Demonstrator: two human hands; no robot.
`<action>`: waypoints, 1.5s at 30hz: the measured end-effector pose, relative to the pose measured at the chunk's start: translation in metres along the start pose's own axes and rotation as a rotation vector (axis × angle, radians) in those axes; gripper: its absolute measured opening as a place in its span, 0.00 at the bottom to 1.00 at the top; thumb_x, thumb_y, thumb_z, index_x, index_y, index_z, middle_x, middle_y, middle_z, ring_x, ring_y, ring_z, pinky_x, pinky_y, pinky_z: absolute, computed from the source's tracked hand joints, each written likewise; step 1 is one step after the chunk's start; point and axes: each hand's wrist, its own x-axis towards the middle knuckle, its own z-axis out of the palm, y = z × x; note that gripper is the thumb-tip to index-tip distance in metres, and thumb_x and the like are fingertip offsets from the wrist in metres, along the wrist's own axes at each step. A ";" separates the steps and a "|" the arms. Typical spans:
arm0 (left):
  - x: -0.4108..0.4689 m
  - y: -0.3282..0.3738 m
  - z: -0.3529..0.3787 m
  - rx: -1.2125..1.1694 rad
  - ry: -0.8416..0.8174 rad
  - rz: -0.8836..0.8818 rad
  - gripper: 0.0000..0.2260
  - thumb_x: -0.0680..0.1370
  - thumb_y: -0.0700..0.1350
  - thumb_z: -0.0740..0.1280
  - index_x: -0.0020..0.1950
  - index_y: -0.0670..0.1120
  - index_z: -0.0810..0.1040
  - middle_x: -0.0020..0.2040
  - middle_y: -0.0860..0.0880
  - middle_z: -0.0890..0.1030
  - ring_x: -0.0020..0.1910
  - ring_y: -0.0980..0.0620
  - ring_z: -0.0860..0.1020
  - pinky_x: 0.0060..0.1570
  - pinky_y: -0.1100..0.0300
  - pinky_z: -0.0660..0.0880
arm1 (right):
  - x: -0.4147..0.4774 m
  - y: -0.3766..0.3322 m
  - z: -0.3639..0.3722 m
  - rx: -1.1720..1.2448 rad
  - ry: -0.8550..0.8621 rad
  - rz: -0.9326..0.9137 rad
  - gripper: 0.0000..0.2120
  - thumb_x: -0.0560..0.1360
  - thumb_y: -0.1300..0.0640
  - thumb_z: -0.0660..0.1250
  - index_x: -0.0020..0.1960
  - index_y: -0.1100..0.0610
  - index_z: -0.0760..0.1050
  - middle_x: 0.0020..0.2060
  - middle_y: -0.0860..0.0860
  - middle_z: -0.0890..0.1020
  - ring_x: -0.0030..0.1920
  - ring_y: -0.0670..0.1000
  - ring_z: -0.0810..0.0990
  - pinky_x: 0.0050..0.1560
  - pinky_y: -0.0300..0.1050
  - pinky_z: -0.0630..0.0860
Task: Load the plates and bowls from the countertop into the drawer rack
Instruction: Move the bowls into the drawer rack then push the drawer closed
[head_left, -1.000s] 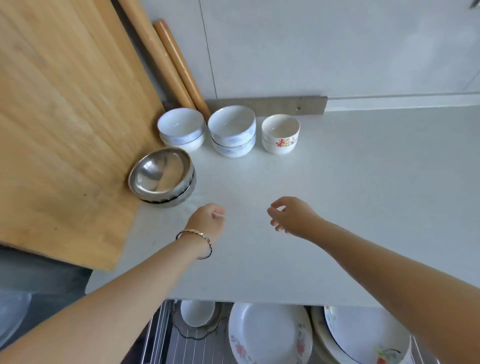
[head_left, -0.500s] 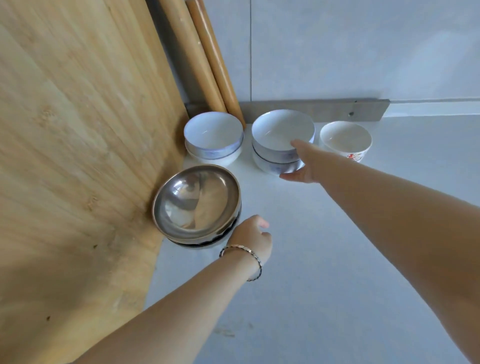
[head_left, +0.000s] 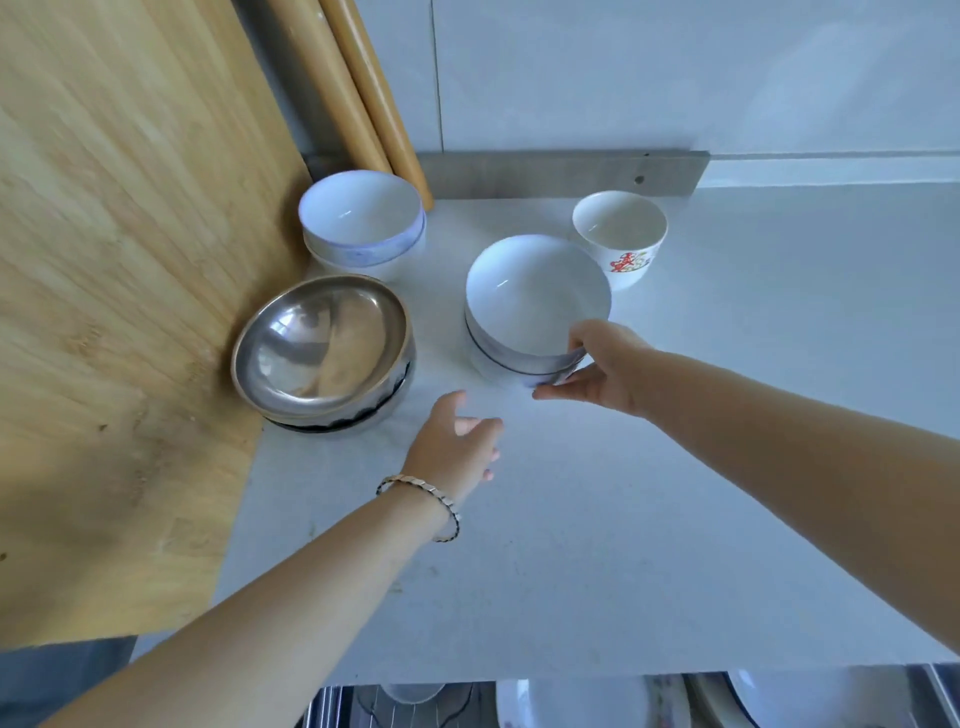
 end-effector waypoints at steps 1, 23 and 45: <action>-0.008 0.003 0.003 -0.082 -0.018 -0.018 0.27 0.78 0.45 0.63 0.75 0.50 0.57 0.57 0.50 0.75 0.55 0.43 0.78 0.54 0.47 0.78 | -0.009 0.009 -0.011 -0.032 -0.013 0.019 0.14 0.74 0.68 0.51 0.59 0.63 0.63 0.53 0.61 0.71 0.43 0.65 0.79 0.45 0.56 0.82; -0.141 -0.043 0.106 -0.253 -0.037 -0.316 0.17 0.75 0.29 0.53 0.59 0.45 0.65 0.65 0.35 0.72 0.49 0.33 0.77 0.39 0.43 0.80 | -0.137 0.121 -0.143 -0.368 -0.130 0.033 0.08 0.78 0.55 0.52 0.55 0.47 0.66 0.44 0.49 0.74 0.47 0.59 0.76 0.55 0.59 0.77; -0.215 -0.198 0.045 0.074 -0.249 -0.488 0.26 0.75 0.30 0.55 0.67 0.54 0.62 0.49 0.51 0.72 0.41 0.48 0.77 0.32 0.54 0.81 | -0.200 0.302 -0.117 -0.662 -0.217 0.174 0.26 0.73 0.65 0.53 0.70 0.52 0.62 0.60 0.56 0.76 0.54 0.57 0.79 0.46 0.49 0.82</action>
